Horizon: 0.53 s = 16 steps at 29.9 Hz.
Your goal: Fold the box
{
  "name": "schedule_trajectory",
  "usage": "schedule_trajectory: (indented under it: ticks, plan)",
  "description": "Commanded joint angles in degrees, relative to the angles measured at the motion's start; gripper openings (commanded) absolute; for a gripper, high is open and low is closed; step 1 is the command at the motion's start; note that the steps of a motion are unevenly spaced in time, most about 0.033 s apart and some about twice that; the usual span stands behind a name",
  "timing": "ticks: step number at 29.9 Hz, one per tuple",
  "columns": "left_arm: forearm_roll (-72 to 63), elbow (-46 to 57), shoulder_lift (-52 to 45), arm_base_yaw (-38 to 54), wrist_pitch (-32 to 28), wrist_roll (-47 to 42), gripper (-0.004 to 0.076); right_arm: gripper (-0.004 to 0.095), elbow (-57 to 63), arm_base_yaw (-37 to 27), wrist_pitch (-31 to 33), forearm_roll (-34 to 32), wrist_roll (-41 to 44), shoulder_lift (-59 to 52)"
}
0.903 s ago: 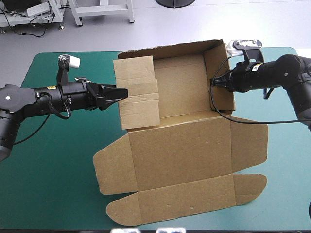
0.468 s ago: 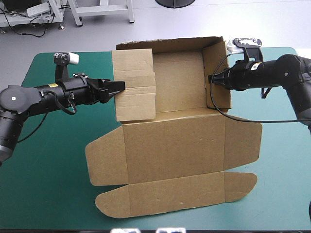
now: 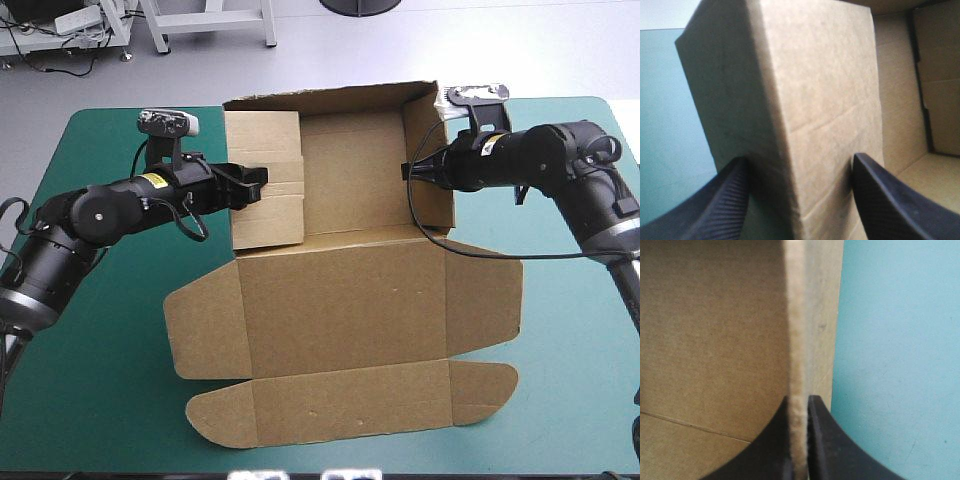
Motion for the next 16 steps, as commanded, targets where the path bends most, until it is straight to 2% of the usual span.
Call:
schedule_trajectory:
  ticks: [1, 5, 10, 16]
  plan:
    - [7.08, -1.98, -0.69, -1.75, -3.57, -8.50, 0.0412, -0.0002, -1.71, 2.73, -4.75, 1.12, 2.58, -1.73]
    - [19.53, -1.98, -0.07, -3.66, -3.47, -17.71, 0.0353, -0.0002, -1.71, 5.49, -4.75, -4.71, 6.41, -1.03]
    - [33.36, -1.98, 0.68, -5.83, -2.60, -28.55, 0.0324, -0.0002, -1.71, 9.22, -5.27, -11.20, 10.52, 0.07]
    - [33.95, -1.98, 2.27, -6.21, -3.29, -30.35, 0.0255, -0.0002, -1.82, 10.29, -5.62, -12.18, 10.91, 1.23]
